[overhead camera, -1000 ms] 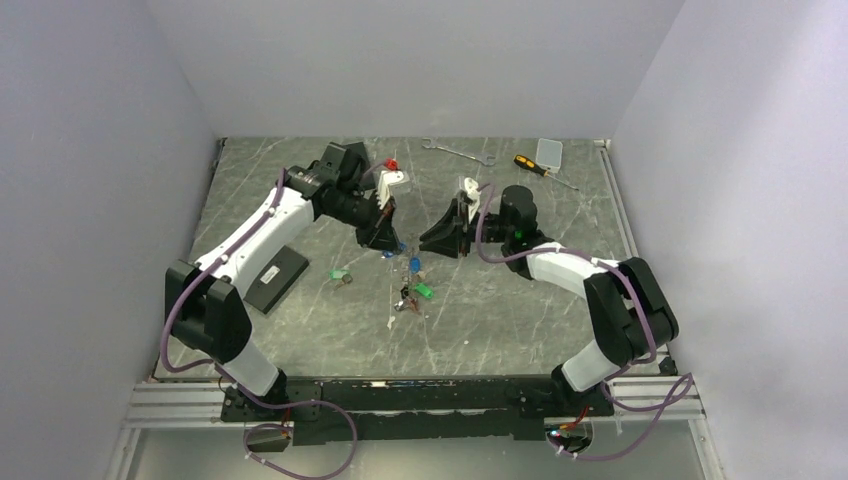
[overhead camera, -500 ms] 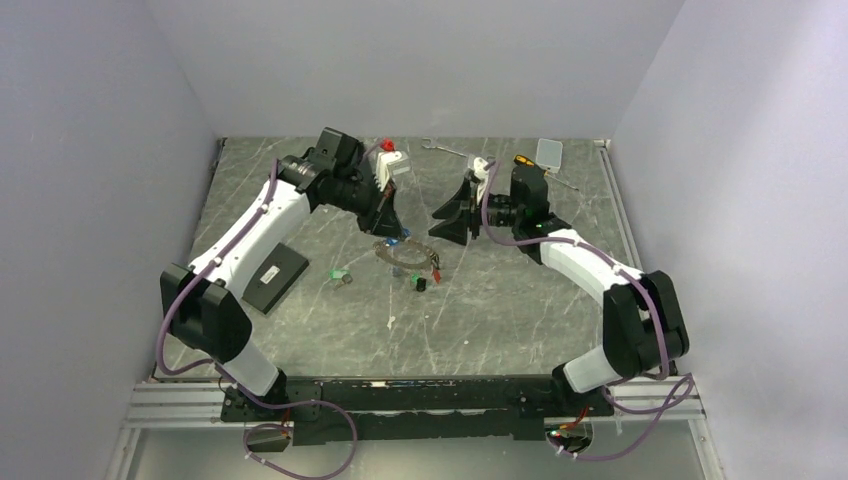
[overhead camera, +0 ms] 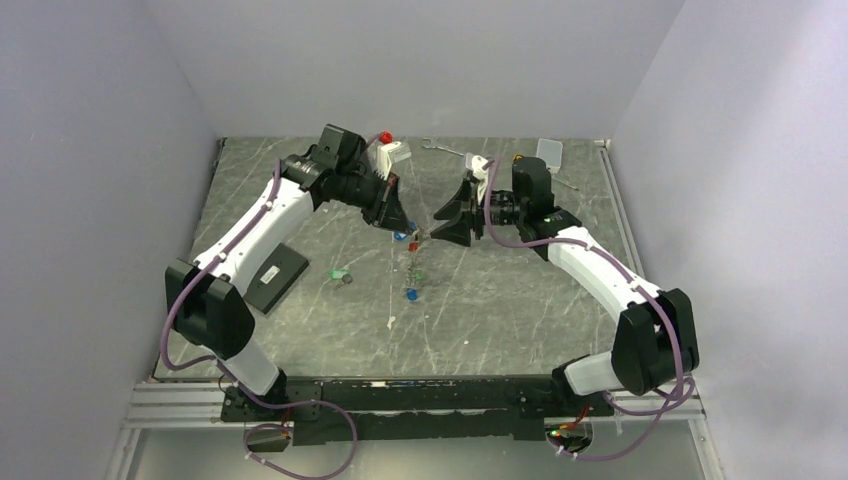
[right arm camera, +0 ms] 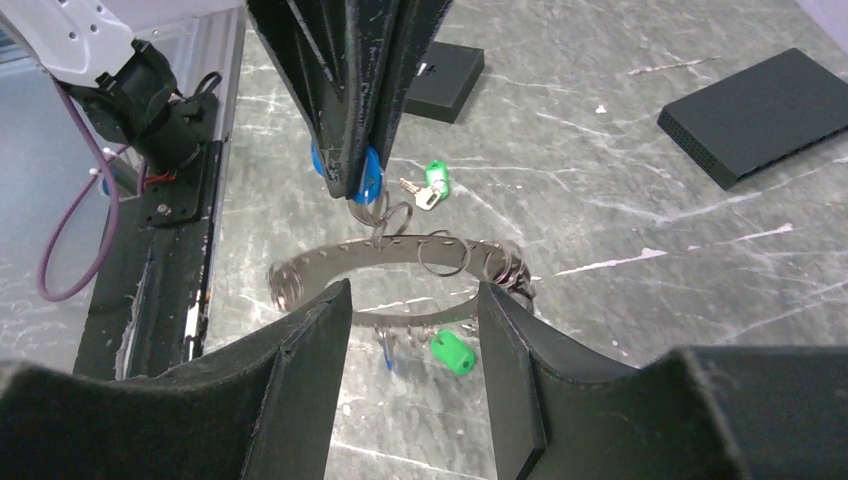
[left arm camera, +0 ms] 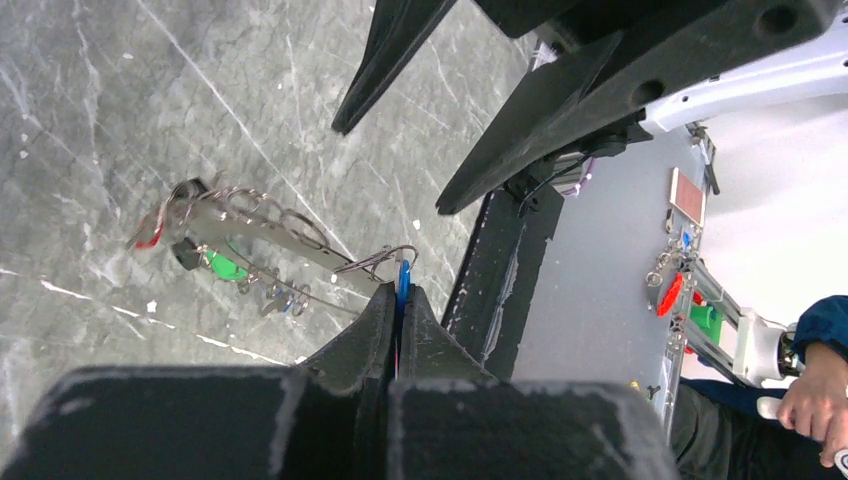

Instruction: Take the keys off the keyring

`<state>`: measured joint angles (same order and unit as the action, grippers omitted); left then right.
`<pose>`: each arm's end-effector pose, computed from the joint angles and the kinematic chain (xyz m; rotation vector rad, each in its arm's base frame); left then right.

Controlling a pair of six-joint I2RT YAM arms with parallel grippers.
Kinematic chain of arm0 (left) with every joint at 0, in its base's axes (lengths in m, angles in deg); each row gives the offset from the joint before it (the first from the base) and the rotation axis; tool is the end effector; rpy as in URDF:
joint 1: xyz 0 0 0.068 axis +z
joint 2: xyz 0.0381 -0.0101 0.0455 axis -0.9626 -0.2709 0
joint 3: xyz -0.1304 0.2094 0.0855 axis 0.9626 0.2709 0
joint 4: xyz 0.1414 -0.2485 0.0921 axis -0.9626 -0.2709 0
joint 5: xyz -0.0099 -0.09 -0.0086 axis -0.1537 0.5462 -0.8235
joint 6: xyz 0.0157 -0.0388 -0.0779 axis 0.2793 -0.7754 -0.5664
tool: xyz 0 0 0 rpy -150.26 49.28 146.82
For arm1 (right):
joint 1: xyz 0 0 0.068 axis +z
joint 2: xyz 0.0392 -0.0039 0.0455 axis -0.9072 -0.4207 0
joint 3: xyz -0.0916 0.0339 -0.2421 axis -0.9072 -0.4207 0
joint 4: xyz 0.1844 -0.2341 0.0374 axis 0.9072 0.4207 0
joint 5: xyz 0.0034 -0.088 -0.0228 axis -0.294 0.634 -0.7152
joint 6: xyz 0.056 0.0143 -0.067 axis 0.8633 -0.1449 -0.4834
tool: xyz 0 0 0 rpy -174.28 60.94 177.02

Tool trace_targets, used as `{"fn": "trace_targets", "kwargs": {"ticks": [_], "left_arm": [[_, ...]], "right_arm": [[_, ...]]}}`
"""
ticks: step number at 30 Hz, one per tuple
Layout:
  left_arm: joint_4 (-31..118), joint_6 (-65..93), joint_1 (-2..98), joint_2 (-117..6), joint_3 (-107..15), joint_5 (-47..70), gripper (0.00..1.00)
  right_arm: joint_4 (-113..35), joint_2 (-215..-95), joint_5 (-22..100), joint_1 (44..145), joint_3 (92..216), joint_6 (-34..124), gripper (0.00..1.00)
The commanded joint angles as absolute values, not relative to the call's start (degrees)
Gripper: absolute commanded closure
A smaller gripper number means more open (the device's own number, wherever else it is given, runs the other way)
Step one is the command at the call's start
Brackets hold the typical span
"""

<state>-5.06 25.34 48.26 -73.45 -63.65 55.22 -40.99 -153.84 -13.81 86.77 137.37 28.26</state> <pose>0.3354 -0.2325 0.3154 0.9362 2.1901 -1.3058 0.3195 0.2001 0.2766 -1.1615 1.4871 1.1288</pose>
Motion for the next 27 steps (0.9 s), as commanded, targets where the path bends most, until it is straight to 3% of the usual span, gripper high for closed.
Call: {"fn": "trace_targets", "kwargs": {"ticks": [1,7,20,27], "left_arm": [[-1.8,22.3,48.1,-72.9,-64.4,60.2,1.00],[-1.7,22.5,48.1,-73.5,-64.5,61.7,1.00],[-0.4,21.5,48.1,-74.4,-63.7,62.8,1.00],[-0.2,21.2,48.1,-74.1,-63.6,62.8,1.00]], "right_arm": [[-46.7,-153.0,-12.8,88.8,135.7,28.7,0.48],[-55.0,-154.3,-14.1,89.1,133.4,30.3,0.48],[-52.5,-154.3,-12.7,90.2,135.3,27.9,0.53],[-52.5,-154.8,-12.7,91.0,135.3,27.9,0.66]]}}
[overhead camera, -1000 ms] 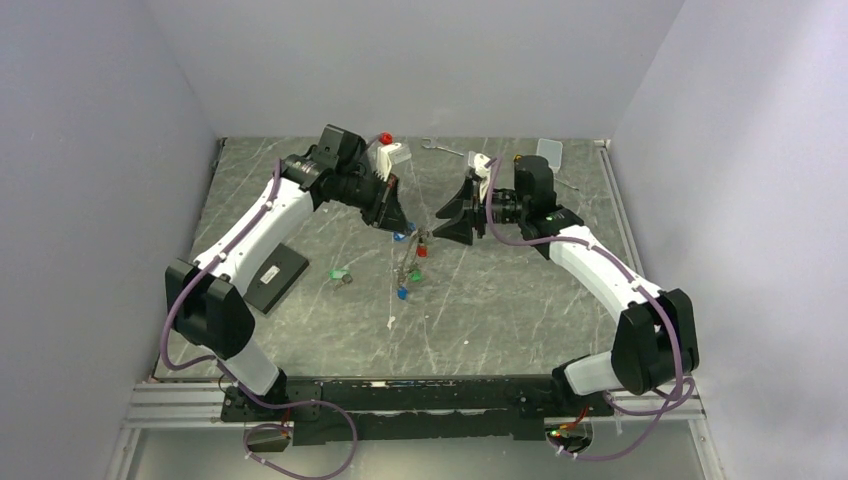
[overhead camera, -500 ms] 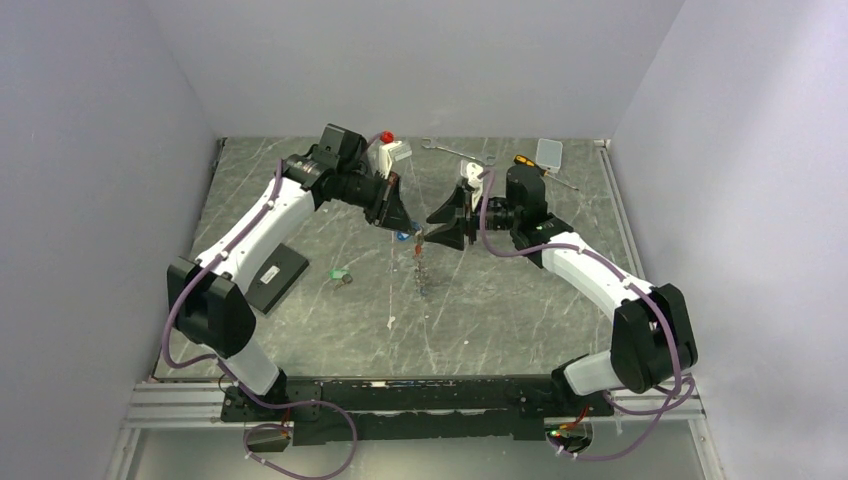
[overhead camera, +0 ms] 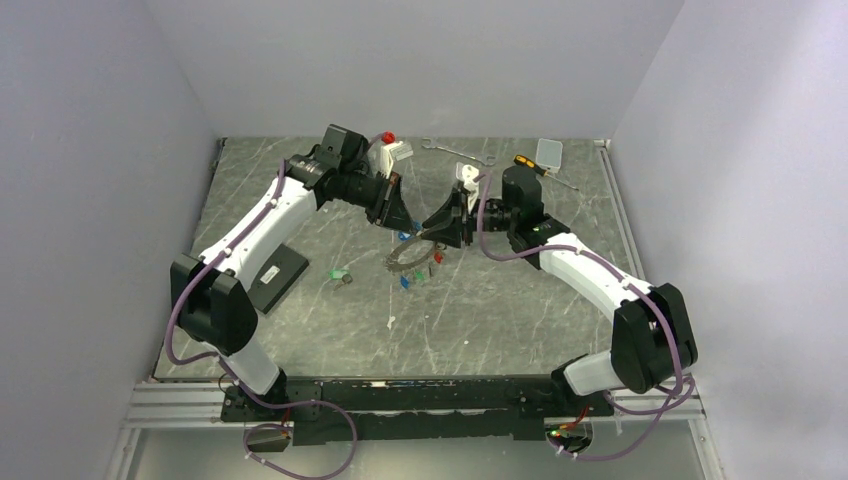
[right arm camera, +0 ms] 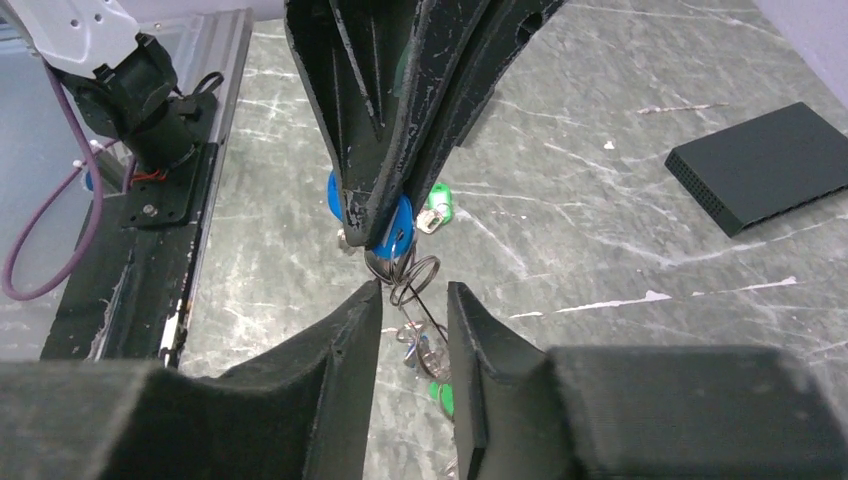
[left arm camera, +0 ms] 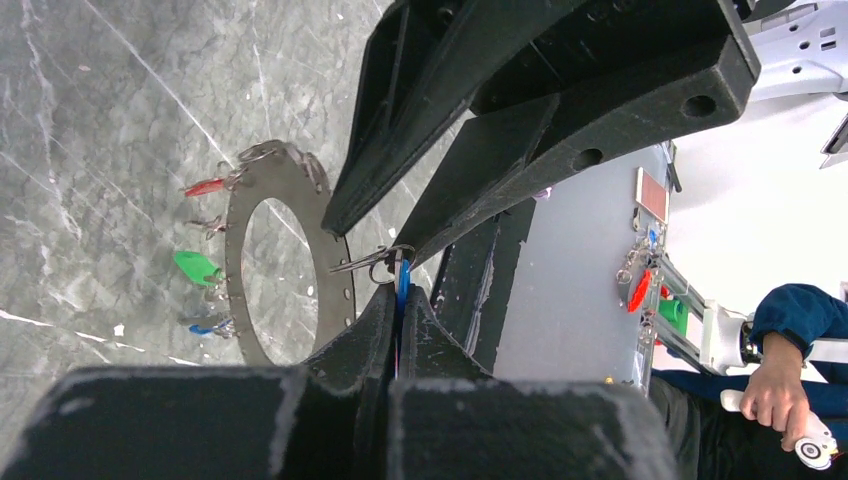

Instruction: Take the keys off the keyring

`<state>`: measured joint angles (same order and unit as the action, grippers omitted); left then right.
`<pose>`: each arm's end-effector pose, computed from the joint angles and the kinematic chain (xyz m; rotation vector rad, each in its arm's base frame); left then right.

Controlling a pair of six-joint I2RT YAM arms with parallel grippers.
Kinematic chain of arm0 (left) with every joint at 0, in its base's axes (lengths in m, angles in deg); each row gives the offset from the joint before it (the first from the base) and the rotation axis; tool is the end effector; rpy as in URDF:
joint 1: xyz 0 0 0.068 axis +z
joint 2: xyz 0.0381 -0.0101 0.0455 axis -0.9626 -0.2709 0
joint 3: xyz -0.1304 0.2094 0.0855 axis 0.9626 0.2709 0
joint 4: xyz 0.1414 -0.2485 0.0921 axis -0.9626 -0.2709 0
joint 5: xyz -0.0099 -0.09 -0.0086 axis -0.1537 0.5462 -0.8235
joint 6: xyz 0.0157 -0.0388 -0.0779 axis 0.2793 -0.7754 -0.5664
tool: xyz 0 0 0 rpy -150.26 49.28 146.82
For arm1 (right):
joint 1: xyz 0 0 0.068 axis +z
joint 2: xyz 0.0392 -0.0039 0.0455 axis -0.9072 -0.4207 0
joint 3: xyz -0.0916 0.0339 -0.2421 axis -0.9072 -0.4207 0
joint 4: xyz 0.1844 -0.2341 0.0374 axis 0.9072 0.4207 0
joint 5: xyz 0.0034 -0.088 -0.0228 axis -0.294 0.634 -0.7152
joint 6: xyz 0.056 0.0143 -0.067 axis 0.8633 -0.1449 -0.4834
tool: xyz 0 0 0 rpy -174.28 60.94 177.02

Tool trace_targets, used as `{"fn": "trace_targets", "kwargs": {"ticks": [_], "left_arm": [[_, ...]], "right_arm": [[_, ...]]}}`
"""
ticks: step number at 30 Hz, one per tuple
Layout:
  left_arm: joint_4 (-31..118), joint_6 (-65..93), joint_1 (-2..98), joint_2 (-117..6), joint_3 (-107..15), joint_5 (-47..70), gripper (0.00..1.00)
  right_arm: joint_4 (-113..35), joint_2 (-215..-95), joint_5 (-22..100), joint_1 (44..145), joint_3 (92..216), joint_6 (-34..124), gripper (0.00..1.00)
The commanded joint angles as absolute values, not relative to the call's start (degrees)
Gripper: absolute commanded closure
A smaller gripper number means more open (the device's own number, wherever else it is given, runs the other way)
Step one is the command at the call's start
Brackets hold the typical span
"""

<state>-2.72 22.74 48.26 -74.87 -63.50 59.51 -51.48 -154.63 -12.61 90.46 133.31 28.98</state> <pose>0.3387 -0.2380 0.3117 0.9249 2.1751 -1.4138 0.3091 0.2208 0.2632 -1.2055 1.3823 1.1195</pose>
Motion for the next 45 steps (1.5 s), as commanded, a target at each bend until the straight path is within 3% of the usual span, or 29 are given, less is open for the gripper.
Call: {"fn": "trace_targets", "kwargs": {"ticks": [1,10,26,32,40,45], "left_arm": [[-0.2,21.1,48.1,-74.1,-63.7,62.8,1.00],[-0.4,21.0,48.5,-73.6,-64.2,62.2,1.00],[5.0,14.6,54.1,-72.0,-60.3,53.6,1.00],[4.8,16.9,52.6,-72.1,-60.2,60.4,1.00],[2.6,19.5,50.8,-72.3,-61.1,62.2,1.00],[2.2,19.9,50.3,-72.6,-61.5,62.4,1.00]], "right_arm": [[-52.4,-154.9,-12.5,91.1,135.3,27.8,0.69],[-50.6,-155.2,-11.6,91.2,135.9,27.1,1.00],[-51.8,-153.6,-12.9,90.8,134.4,27.6,1.00],[-53.1,-154.2,-13.5,90.6,133.9,28.2,1.00],[-52.2,-154.8,-13.7,90.8,134.5,28.0,0.70],[-51.5,-154.8,-12.5,91.2,134.9,27.7,0.64]]}}
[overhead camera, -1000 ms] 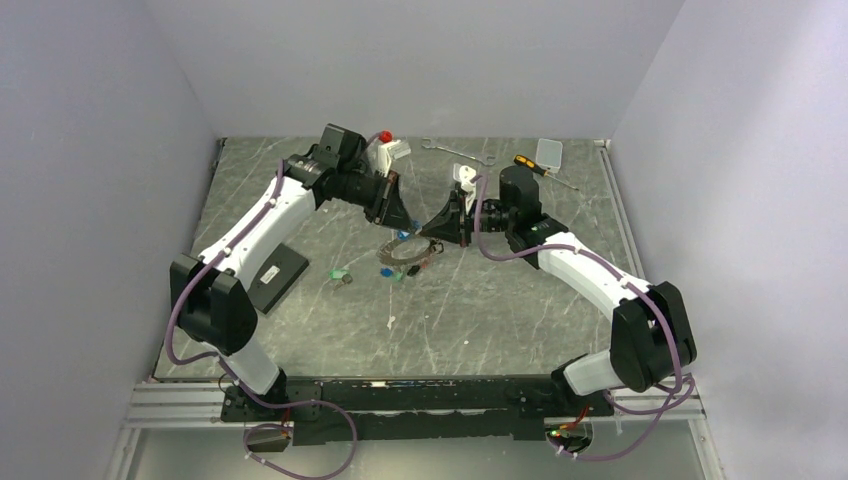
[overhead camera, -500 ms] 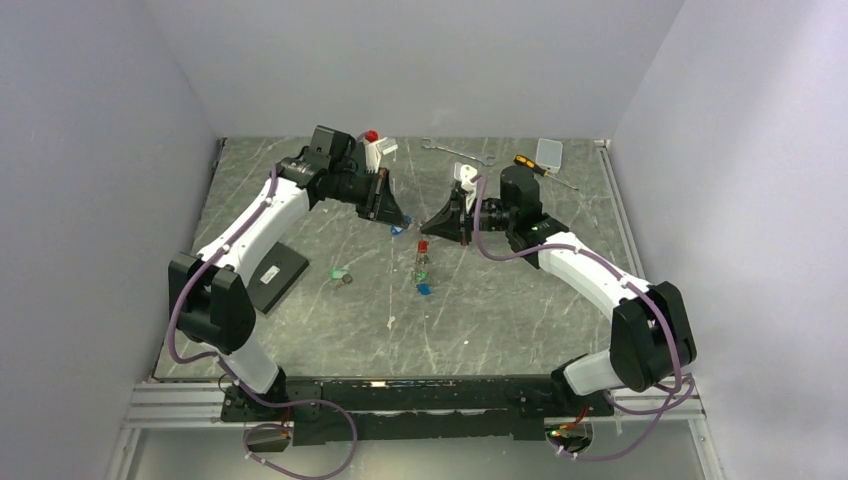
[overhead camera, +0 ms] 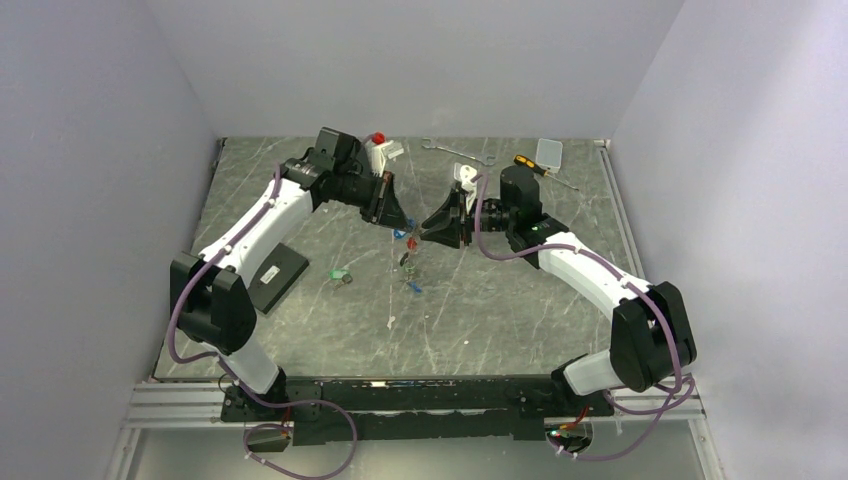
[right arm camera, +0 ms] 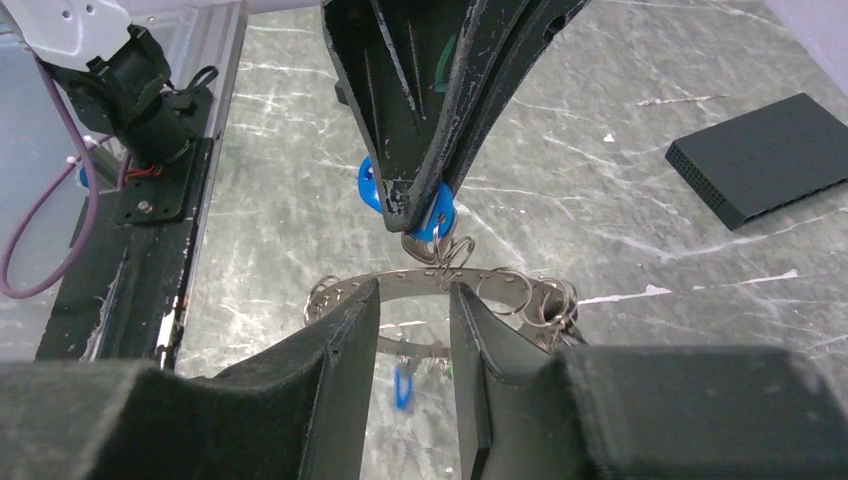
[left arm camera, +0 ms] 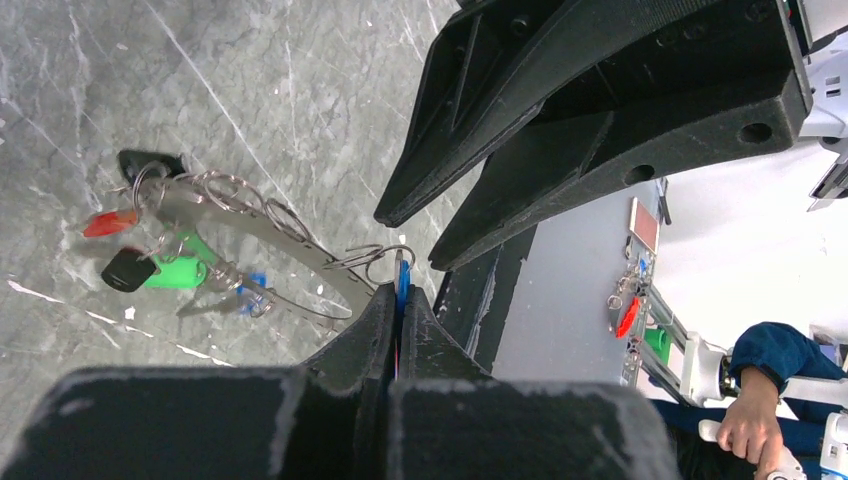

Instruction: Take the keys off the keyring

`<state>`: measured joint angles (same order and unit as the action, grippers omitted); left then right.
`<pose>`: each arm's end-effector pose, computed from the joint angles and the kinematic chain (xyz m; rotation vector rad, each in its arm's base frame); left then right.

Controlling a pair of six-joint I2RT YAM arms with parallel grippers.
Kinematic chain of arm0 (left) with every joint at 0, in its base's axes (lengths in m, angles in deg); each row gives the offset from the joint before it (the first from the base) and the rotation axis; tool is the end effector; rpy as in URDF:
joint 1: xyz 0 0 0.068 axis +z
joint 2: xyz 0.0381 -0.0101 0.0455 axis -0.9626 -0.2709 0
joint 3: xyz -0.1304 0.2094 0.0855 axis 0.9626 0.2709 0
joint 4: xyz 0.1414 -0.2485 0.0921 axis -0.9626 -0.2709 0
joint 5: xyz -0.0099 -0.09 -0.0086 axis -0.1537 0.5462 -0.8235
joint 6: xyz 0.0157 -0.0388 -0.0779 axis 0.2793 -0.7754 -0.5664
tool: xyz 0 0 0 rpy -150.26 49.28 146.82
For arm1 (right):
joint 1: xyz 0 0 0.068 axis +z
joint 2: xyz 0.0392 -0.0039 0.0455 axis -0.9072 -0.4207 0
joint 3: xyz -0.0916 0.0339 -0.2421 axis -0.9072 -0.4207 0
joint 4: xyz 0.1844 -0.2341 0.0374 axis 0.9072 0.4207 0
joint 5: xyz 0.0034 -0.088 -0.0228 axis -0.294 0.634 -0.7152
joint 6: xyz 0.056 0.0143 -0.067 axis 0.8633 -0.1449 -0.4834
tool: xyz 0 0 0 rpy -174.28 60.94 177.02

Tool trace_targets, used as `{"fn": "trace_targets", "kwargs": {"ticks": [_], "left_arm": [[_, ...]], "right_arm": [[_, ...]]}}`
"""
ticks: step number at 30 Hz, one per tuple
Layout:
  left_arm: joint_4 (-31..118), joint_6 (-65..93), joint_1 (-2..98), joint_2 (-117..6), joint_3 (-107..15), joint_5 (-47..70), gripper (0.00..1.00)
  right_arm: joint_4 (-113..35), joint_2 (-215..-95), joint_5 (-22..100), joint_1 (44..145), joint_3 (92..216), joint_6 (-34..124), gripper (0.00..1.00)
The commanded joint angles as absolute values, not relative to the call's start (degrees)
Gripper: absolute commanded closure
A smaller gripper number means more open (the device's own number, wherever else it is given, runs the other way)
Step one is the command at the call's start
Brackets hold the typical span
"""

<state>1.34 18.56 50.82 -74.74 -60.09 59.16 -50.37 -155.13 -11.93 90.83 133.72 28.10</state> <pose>0.3514 -0.2233 0.2958 0.8008 2.2230 -1.4161 0.3099 0.2233 0.2606 -1.2114 1.3948 1.1117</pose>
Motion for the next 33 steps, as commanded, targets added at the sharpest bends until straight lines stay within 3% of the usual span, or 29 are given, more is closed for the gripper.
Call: {"fn": "trace_targets", "kwargs": {"ticks": [1,13,20,33], "left_arm": [[2.1,19.9,50.2,-72.7,-61.6,62.4,1.00],[1.9,20.2,49.6,-73.1,-62.0,63.7,1.00],[1.4,20.4,49.6,-73.3,-62.3,62.3,1.00],[3.1,17.5,53.8,-72.1,-61.8,53.5,1.00]], "right_arm": [[-51.3,-154.8,-12.0,91.4,134.9,27.6,0.64],[-49.9,-156.2,-7.2,93.0,135.8,26.5,0.66],[-50.2,-156.2,-7.2,93.0,135.7,27.1,1.00],[-51.0,-154.9,-7.1,92.2,134.4,27.2,1.00]]}}
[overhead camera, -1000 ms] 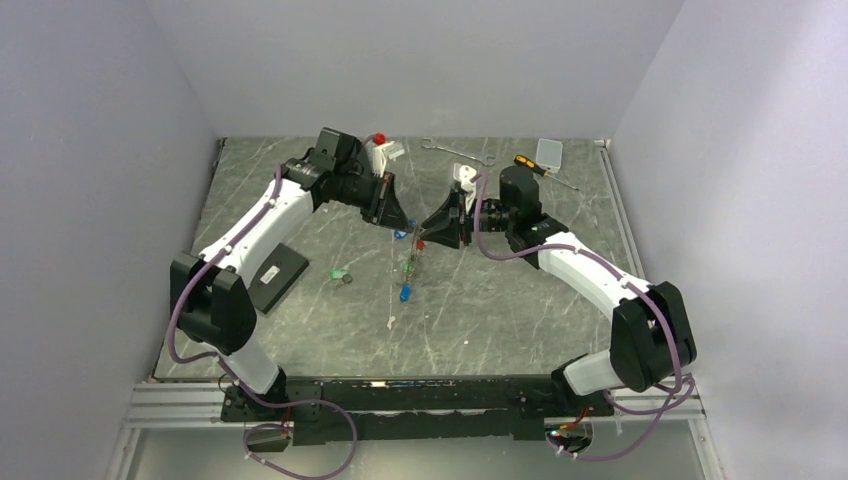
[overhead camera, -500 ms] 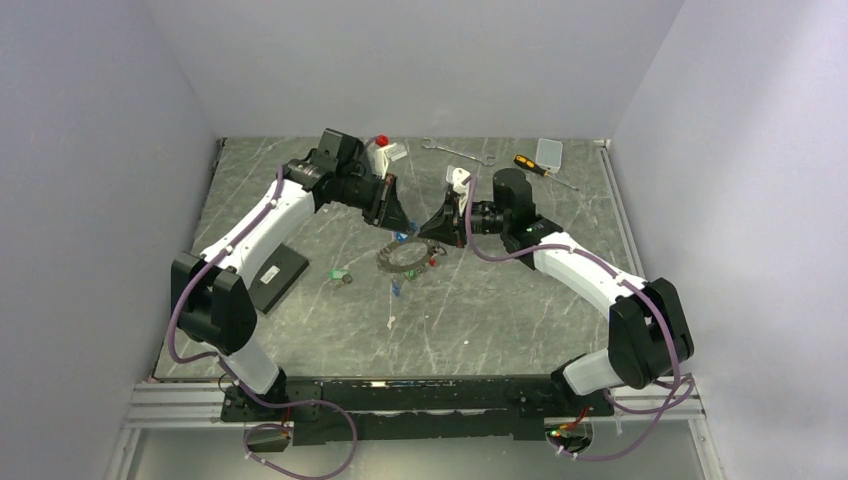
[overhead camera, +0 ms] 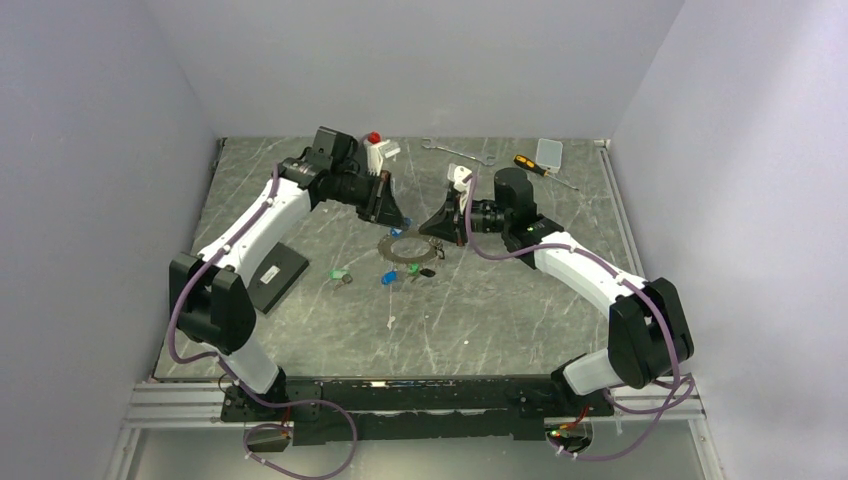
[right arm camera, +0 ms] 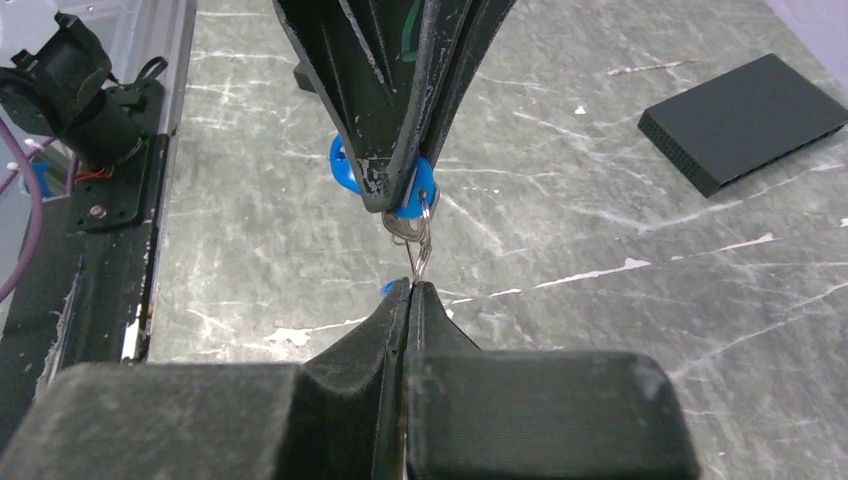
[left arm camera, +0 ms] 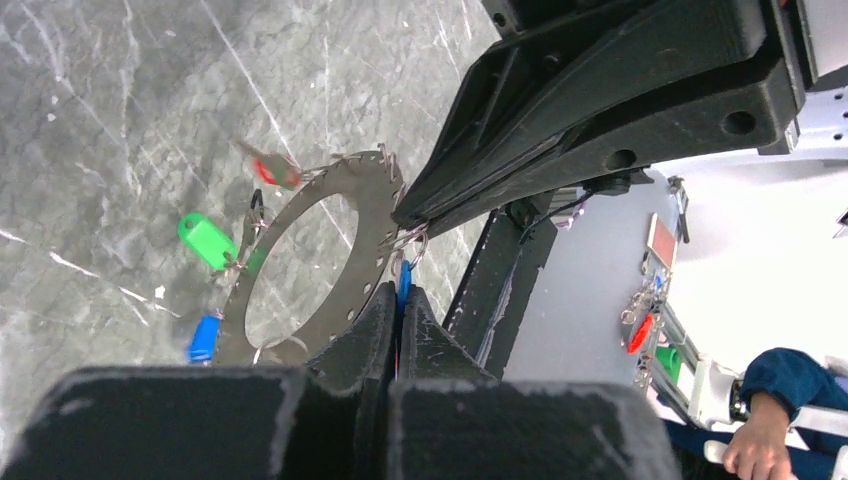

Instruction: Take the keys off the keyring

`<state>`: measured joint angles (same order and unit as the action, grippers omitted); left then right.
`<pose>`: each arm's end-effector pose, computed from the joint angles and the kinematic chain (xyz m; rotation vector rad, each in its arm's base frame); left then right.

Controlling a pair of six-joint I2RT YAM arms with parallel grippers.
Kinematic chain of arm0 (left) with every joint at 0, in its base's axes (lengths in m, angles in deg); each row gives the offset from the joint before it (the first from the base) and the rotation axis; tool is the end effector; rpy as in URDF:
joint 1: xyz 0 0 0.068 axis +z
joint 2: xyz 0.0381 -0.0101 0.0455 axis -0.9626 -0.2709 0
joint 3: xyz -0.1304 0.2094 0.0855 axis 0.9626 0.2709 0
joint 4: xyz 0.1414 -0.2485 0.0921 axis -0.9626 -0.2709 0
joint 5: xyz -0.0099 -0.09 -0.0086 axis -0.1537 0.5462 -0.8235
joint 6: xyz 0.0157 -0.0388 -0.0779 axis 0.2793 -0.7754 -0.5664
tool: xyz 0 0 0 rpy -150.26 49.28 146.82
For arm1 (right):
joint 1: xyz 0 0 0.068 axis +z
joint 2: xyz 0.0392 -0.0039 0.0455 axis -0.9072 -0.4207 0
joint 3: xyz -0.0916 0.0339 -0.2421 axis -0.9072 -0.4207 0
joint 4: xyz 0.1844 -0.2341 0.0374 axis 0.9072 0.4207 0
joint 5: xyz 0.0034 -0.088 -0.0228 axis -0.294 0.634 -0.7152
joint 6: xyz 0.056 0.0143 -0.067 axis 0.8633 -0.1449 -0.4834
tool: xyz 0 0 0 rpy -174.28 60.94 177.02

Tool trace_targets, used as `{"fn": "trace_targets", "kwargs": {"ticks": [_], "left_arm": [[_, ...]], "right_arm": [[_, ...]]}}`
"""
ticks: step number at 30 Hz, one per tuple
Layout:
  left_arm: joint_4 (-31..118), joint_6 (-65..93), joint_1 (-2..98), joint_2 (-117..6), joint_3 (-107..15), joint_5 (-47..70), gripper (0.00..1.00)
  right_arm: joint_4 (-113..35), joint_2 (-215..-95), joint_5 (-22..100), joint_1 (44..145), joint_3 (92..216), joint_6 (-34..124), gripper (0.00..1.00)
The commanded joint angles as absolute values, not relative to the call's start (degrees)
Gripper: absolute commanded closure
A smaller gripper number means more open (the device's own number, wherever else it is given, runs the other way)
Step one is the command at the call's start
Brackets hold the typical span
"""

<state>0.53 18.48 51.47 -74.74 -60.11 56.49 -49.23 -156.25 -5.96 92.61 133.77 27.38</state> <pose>0.3554 -0.2177 0.2926 0.7604 2.2593 -1.3586 0.3126 0.2327 0.2497 -1.1845 1.4637 1.0455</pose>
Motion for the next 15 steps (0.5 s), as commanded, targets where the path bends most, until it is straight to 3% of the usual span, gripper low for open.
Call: {"fn": "trace_targets", "kwargs": {"ticks": [1,10,13,15], "left_arm": [[3.4,17.4,54.0,-72.0,-61.5,53.7,1.00],[4.3,17.8,53.9,-71.8,-60.6,58.0,1.00],[4.0,18.3,53.5,-71.7,-60.8,59.8,1.00],[3.5,19.0,53.0,-71.6,-60.9,60.3,1.00]], "right_arm": [[-51.1,-154.8,-7.2,92.1,134.4,27.3,1.00],[-51.0,-155.0,-8.1,92.1,134.4,27.1,1.00],[-50.6,-155.3,-8.7,92.1,134.5,26.9,0.73],[-50.7,-155.4,-8.9,92.1,134.6,27.1,0.64]]}}
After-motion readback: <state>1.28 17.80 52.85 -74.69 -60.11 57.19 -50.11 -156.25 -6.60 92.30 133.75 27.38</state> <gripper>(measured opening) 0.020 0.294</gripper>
